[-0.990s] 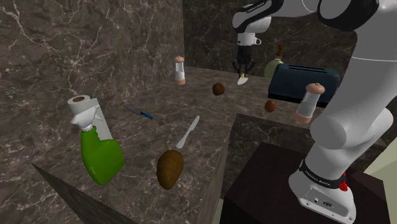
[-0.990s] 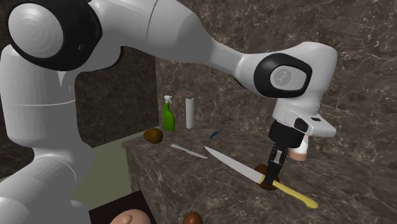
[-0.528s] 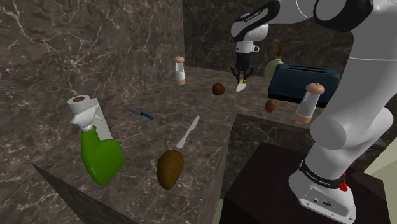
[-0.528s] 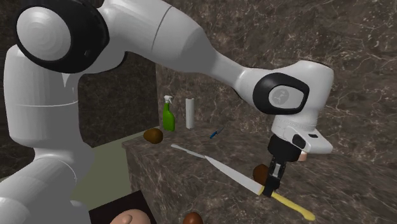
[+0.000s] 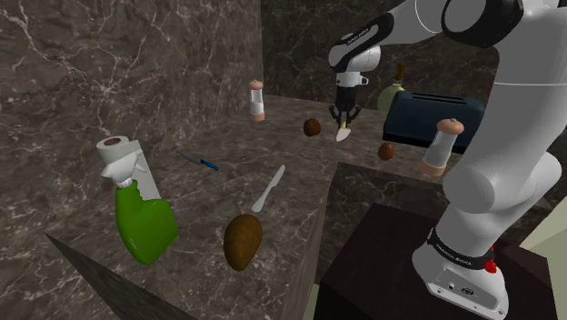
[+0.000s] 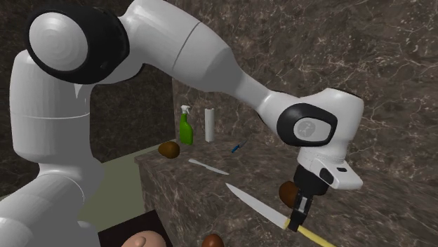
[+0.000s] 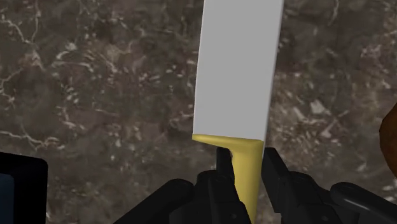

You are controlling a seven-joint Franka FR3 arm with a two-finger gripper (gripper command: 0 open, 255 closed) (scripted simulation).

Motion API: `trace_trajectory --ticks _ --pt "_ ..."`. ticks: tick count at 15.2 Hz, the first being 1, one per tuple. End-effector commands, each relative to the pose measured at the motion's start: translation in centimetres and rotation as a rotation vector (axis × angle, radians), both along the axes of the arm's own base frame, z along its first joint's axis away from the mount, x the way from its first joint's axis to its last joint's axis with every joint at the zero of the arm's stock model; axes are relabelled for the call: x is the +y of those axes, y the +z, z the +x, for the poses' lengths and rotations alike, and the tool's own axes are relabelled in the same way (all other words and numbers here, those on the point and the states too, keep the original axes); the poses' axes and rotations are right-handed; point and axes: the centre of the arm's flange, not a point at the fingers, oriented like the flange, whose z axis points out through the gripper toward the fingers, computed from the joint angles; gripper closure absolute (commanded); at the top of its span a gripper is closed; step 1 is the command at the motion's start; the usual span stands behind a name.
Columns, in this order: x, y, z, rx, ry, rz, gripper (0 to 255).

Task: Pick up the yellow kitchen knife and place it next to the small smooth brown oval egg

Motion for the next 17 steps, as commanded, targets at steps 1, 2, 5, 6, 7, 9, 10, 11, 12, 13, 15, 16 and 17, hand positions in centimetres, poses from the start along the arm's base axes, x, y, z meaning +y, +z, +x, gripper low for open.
trace_trajectory --ticks 1,2,5,6,7,9,10,11,12,13,15,16,17 --pt "0.1 -1.1 0.0 0.0 0.0 0.0 255" --pt "0.1 -1.6 0.0 0.0 0.0 0.0 255" --pt "0.1 -2.2 0.0 0.0 0.0 0.0 255" --pt "0.1 -2.2 0.0 0.0 0.0 0.0 255" --pt "0.1 -2.2 0.0 0.0 0.0 0.0 255" --pt "0.1 -2.2 0.0 0.0 0.0 0.0 255" --pt "0.1 -2.2 0.0 0.0 0.0 0.0 255" --pt "0.1 -2.2 0.0 0.0 0.0 0.0 0" --pt "0.1 -2.2 0.0 0.0 0.0 0.0 0" --pt "0.1 -2.2 0.0 0.0 0.0 0.0 0" --pt "0.1 -2.2 0.0 0.0 0.0 0.0 0" --pt "0.1 -2.2 0.0 0.0 0.0 0.0 0" --pt "-0.1 -1.0 0.2 0.0 0.0 0.0 0"
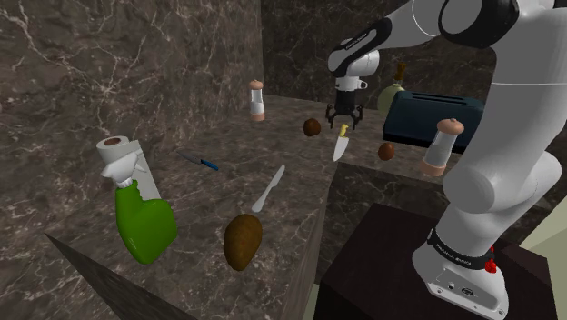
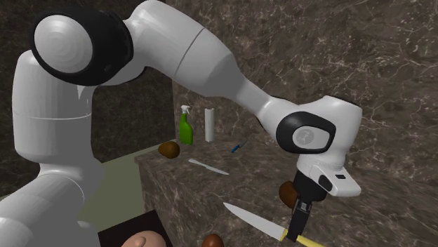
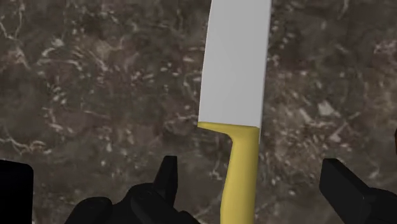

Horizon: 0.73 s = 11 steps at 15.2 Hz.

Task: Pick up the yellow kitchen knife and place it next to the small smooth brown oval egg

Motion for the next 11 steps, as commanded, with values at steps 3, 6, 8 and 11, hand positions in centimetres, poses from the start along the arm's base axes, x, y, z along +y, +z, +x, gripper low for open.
trace_trajectory --ticks 3,6,8,11 --pt "-0.6 4.2 0.6 0.0 0.0 0.0 0" --pt "-0.6 4.2 0.6 0.0 0.0 0.0 0" --pt "-0.6 4.2 0.6 0.0 0.0 0.0 0" --pt "-0.6 4.2 0.6 0.0 0.0 0.0 0"
